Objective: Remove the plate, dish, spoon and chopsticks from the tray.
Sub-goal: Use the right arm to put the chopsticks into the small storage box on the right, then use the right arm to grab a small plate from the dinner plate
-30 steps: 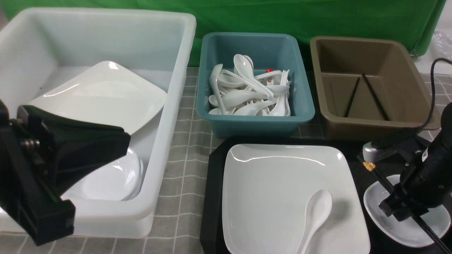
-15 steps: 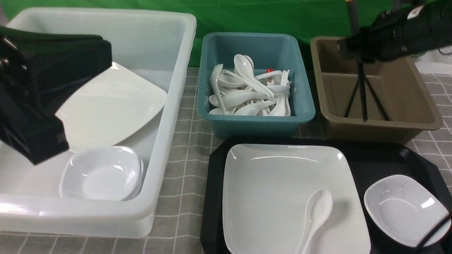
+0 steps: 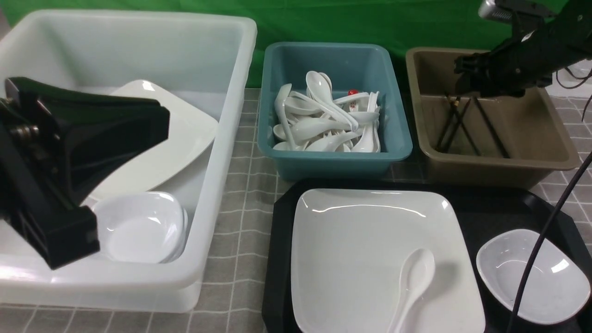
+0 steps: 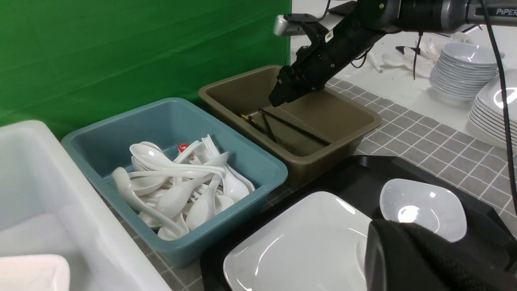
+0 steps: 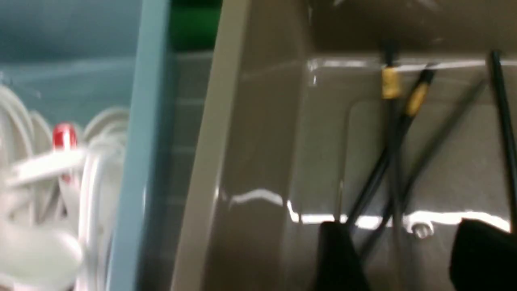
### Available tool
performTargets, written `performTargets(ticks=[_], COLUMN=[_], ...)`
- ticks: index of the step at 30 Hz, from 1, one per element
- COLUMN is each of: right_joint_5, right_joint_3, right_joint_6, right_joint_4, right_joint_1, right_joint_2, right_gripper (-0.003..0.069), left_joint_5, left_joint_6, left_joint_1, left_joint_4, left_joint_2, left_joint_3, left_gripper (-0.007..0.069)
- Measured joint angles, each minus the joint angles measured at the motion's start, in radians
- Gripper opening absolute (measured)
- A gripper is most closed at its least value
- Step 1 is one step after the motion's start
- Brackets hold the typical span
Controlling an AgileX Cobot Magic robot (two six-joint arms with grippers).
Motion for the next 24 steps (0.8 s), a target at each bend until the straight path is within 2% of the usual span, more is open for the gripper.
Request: performTargets(ticks=[2, 5, 6, 8, 11, 14, 17, 21, 22, 24], right_joint_5=[0.076, 0.246, 0.256, 0.34, 0.387, 0.417, 0.405, 0.328, 0.258, 0.183], right_joint_3=[-0.003, -0.002, -0.002, 0.044, 0.175, 0.44, 0.609, 0.823, 0.919, 0.996], right_joint_6=[0.0, -0.007, -0.007, -0.01, -0.016, -0.057, -0.067, -0.085, -0.085, -0.086], right_joint_4=[-0.04, -0.108, -0.113, -0.172, -0.279, -0.408, -0.456, -0.489, -0.5, -0.503], right_joint_1=[0.0, 0.01, 0.013, 0.049, 0.142, 0.291, 0.347, 0.372, 0.372, 0.373], right_joint_2=[-0.045, -0.146, -0.16, -0.248, -0.384, -0.55, -0.623, -0.67, -0.672, -0.664], right_gripper=[0.0416, 0.0311, 0.0298, 0.0247, 0.0236, 0.026, 0.0298, 0.0401, 0.0448, 0.0493], left_joint_5=[0.0, 0.0, 0.0, 0.003, 0.013, 0.026, 0.026, 0.026, 0.027, 0.029], left_joint_6=[0.0, 0.0, 0.0, 0.0, 0.001, 0.003, 0.004, 0.005, 0.005, 0.005], left_joint_1=[0.0, 0.0, 0.0, 0.0, 0.0, 0.0, 0.0, 0.0, 0.0, 0.0], left_joint_4=[0.002, 0.017, 0.017, 0.022, 0.027, 0.031, 0.031, 0.031, 0.03, 0.028], left_joint_2=[0.0, 0.0, 0.0, 0.0, 0.0, 0.0, 0.0, 0.0, 0.0, 0.0], left_joint_3=[0.0, 0.0, 0.0, 0.0, 0.0, 0.0, 0.0, 0.0, 0.0, 0.0], left_gripper=[0.0011, 0.0012, 0.0012, 0.0014, 0.0017, 0.002, 0.0021, 0.0021, 0.0021, 0.0021])
